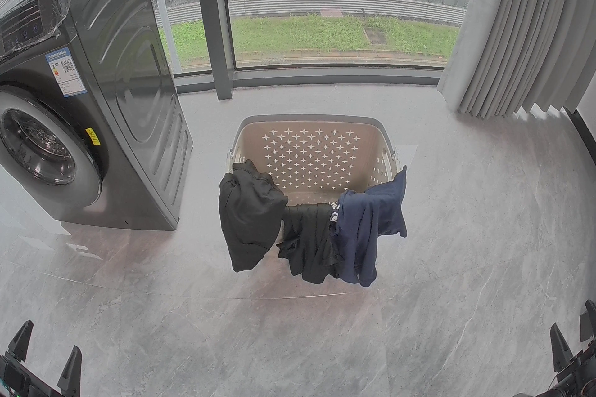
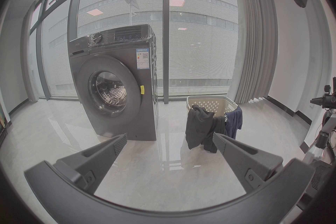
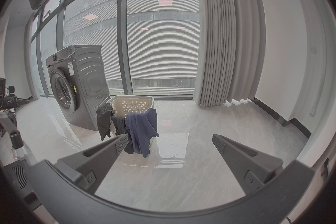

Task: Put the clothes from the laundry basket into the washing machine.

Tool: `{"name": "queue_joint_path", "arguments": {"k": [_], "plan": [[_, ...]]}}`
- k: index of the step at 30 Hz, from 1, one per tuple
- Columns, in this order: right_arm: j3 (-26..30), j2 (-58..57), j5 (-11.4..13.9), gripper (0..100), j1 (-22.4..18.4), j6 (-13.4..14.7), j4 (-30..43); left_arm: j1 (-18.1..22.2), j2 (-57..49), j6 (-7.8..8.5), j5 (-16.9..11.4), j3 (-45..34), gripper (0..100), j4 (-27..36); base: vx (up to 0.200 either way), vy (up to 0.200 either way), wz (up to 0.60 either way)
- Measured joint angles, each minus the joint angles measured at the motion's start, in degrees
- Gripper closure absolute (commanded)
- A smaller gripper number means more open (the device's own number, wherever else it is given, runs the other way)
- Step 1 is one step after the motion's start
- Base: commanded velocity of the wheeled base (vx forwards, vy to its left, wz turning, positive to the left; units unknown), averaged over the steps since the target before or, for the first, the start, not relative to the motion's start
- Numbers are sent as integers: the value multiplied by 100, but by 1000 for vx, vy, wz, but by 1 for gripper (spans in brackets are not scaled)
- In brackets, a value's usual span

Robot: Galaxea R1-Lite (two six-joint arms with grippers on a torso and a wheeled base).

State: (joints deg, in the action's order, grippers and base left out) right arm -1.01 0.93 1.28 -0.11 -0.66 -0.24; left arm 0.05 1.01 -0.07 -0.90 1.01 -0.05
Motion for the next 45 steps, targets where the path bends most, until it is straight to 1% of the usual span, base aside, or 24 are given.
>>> {"name": "queue_joint_path", "arguments": {"k": [3, 22, 31, 40, 45], "plan": [[0, 0, 2, 0, 4, -2, 0, 2, 0, 0, 0, 0, 0, -2, 0, 0, 0], [0, 0, 2, 0, 4, 0, 0, 5, 0, -13, 1, 0, 0, 0, 200, 0, 0], [0, 0, 2, 0, 4, 0, 0, 0, 2, -11, 1, -2, 0, 2, 0, 0, 0], [0, 0, 2, 0, 1, 0, 0, -5, 0, -6, -2, -2, 0, 5, 200, 0, 0], [0, 0, 2, 0, 1, -2, 0, -5, 0, -9, 1, -2, 0, 5, 0, 0, 0]]}}
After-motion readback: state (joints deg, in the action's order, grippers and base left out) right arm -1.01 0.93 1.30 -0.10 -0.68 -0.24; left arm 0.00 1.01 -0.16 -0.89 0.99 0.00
